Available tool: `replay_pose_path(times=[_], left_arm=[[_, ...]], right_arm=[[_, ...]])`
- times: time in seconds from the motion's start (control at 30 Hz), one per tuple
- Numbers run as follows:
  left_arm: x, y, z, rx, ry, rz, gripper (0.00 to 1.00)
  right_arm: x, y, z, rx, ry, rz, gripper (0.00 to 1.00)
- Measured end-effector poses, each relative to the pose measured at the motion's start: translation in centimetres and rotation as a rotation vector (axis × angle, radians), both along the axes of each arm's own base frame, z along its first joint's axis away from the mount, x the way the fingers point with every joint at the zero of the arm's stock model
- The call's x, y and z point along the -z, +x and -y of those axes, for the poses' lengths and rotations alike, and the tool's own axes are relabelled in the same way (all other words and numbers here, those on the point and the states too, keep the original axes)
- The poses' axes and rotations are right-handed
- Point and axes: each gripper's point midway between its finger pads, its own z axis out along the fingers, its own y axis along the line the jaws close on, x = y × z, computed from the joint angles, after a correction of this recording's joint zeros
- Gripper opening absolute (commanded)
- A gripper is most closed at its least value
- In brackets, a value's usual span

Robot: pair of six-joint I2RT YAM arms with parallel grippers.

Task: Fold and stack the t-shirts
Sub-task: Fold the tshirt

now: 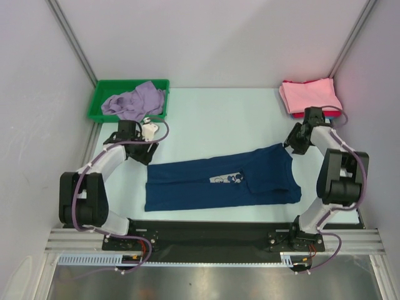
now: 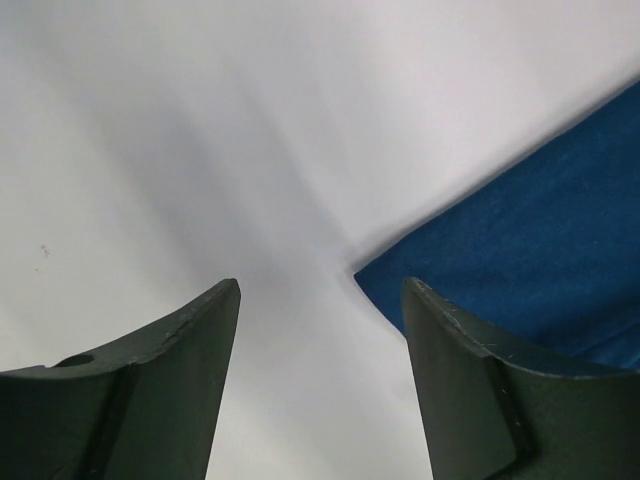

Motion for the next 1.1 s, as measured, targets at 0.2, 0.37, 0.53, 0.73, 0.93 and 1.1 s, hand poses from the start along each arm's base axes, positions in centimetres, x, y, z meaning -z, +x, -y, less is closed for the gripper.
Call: replay_pose_path(times=[0.2,0.37,0.53,0.73,0.93,1.1], left_arm=[[0.3,-0.8,0.7,0.026,-0.036,-0.015,0.75],[2.5,-2.1,0.9,0.032,-0.046,-0.083,0.75],[3.2,-2.4,1.0,0.035,-0.05,-0.103,0.75],[3.2,-2.2,1.1,0.037,-0.054,-0.091,0.75],[3.2,-2.1,1.3,0.042,-0.063,-0.088,0.75],[3.1,-1.9,1.3,0.048,-0.065,-0.078,0.75]], right_arm=[[-2.9,-5.5,0.7,0.121,-0.029,0.031,0.5],[-0.8,-12.0,-0.9,0.21,0.046,-0.045,0.49],[0.0,-16.1,-2.4,0.262,0.094,-0.088,0.5],[1.1,-17.4,-2.9,0.291,0.117,-0.12,0.41],[1.9,-17.9,-3.3,0.309,0.135,-0.158,0.0],[1.3,-18.4,-3.3,0.32,0.138,-0.151,0.0]])
